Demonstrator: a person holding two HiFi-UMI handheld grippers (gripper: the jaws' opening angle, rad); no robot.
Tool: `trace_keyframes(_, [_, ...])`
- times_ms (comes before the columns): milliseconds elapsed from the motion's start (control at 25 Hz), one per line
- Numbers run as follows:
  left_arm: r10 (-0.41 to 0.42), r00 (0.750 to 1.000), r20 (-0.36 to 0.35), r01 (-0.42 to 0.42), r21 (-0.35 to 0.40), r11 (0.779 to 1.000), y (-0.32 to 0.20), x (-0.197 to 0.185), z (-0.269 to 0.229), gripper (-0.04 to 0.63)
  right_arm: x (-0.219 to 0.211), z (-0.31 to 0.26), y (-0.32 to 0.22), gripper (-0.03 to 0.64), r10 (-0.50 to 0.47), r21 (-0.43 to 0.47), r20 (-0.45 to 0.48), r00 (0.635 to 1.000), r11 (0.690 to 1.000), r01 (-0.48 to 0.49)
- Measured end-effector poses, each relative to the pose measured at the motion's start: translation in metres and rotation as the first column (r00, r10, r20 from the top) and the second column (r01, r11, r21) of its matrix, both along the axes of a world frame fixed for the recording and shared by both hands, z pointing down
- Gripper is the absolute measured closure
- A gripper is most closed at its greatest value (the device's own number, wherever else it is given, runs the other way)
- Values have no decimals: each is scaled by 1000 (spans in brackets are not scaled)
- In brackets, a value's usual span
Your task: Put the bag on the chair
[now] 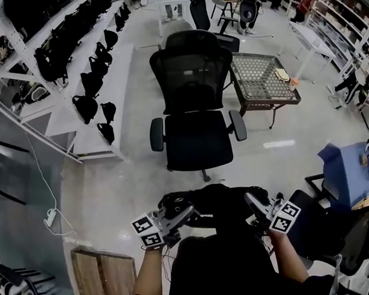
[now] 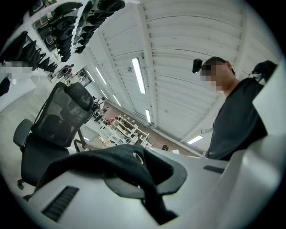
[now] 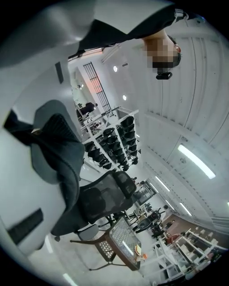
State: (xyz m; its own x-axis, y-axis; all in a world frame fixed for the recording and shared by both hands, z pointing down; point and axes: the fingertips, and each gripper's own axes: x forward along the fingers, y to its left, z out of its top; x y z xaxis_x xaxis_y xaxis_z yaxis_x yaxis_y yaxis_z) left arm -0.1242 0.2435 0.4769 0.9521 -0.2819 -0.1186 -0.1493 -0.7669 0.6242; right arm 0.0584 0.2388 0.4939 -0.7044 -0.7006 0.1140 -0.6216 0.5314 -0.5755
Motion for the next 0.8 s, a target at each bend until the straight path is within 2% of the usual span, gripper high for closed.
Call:
trace_keyframes(160, [-50, 999, 9, 50, -15, 999, -32, 7, 3, 574, 7, 3, -41, 598, -83, 19, -17, 996, 996, 83])
trace_keyframes(440, [-144, 988, 54, 149, -103, 984, -110, 26, 15, 572, 25, 6, -128, 598, -208, 25, -31, 978, 978, 209])
trace_keyframes(600, [-208, 975, 83, 217, -119, 969, -157, 43, 22, 572, 39, 20, -172, 598, -229, 4, 24, 973, 973, 229])
trace_keyframes(800, [-250, 962, 107, 263, -138, 955, -211, 64, 20, 572, 61, 24, -220, 598, -232, -19, 71, 970, 972, 233])
